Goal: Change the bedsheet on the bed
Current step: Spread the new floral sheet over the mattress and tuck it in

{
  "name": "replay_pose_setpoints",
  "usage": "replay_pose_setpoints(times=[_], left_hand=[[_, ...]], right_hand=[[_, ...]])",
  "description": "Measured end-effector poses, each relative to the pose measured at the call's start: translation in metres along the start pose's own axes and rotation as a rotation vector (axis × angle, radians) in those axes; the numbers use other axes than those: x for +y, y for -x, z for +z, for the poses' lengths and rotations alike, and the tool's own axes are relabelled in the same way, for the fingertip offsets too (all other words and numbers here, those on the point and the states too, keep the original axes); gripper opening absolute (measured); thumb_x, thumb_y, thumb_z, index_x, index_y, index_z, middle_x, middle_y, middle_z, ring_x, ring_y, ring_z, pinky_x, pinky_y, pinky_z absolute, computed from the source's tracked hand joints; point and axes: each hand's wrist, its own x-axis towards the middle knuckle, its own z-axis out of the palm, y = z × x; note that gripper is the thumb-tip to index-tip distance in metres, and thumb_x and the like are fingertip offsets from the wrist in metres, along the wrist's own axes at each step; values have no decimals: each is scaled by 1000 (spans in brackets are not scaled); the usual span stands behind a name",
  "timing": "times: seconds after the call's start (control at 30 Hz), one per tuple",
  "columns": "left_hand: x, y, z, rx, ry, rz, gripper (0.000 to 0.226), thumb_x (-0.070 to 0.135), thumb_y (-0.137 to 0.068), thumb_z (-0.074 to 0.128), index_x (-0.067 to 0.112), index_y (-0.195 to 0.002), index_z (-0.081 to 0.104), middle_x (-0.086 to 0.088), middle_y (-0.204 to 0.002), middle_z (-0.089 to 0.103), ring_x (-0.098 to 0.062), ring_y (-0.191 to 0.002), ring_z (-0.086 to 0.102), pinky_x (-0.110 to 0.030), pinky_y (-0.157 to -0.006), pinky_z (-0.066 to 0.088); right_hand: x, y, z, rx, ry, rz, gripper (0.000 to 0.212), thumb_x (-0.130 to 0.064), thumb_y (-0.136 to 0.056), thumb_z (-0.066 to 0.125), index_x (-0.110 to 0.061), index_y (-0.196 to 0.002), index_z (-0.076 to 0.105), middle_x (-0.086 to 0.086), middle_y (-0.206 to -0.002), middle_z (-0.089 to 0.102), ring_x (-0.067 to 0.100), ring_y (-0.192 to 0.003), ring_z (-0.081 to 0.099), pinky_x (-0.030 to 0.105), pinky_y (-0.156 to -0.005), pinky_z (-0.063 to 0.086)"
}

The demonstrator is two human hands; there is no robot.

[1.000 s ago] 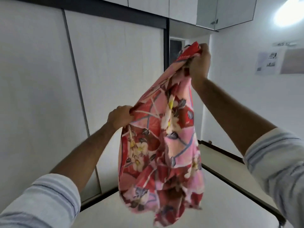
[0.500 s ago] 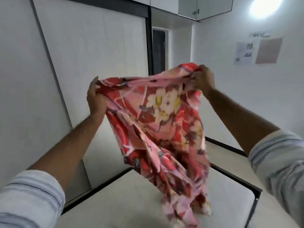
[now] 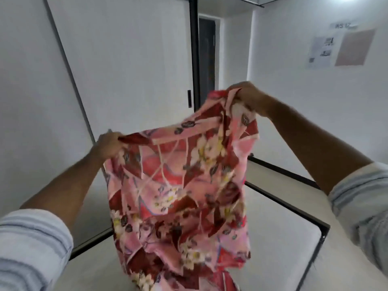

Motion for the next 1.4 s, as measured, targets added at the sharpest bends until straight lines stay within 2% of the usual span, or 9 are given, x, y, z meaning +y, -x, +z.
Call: replay_pose_setpoints(times=[0.23,0.37,0.53,0.67,0.8,1.0,1.2,1.33,1.4], left_hand=[[-23,43,29,-105,329,-11,37,7,-95,66,15,-131,62,-15,-147,51,-37,-128,57,-44,-110,44],[52,106,15,2,836,88,18,22,-96,66,22,-113,60,-14,-124,59,-13,-85,70,-33,-61,56],[69,165,53,-221,763,93,87,54,-60,87,31,-129,41,-1,-122,56,-11,-108,63,-30,-86,58],[31,184,56,47,907,-209,18,29,-96,68,17,-109,62,9,-94,72,-12,-90,71,-18,-72,55],[-2,213,16,248,1181,-318,23,28,-105,48,15,-95,65,13,-73,74,-6,-67,70,-16,-60,52],[-56,253,-56,503,1051,-326,30,21,-109,39,12,-105,67,7,-80,77,-6,-71,72,-21,-67,57],[-77,313,-98,356,853,-522,29,39,-104,46,20,-104,67,1,-84,78,-16,-74,76,-27,-67,61],[-91,356,-129,160,741,-620,66,62,-80,73,15,-125,66,-5,-113,76,-25,-99,74,-38,-86,61],[-92,377,-140,-1,425,-653,54,49,-77,83,24,-122,69,2,-110,76,-19,-98,74,-40,-89,60]], right_hand=[[-22,12,65,-418,-129,24,31,-6,-99,46,-10,-113,73,14,-109,71,25,-82,70,33,-71,62],[-38,13,141,-378,-401,76,30,2,-93,49,2,-114,70,20,-102,71,31,-88,66,46,-90,55],[-76,22,211,-516,-668,73,30,4,-92,46,12,-117,62,7,-77,69,19,-69,67,30,-64,52],[-114,20,236,-618,-829,-37,25,4,-93,45,3,-106,66,10,-88,71,22,-79,67,30,-69,53],[-124,12,265,-670,-723,-161,36,3,-85,54,1,-119,65,9,-106,70,21,-96,66,32,-80,50],[-114,13,323,-1007,-530,-201,36,7,-88,61,-7,-120,67,9,-110,70,20,-102,68,36,-96,53],[-150,24,372,-982,-547,-181,14,-23,-97,63,-14,-87,66,1,-70,71,14,-62,60,26,-64,51],[-180,40,401,-808,-696,-368,16,-26,-93,67,-14,-84,70,-5,-74,68,9,-70,62,27,-73,49],[-198,60,415,-907,-910,-360,19,-12,-96,56,-12,-83,71,-3,-79,72,15,-78,68,29,-78,52]])
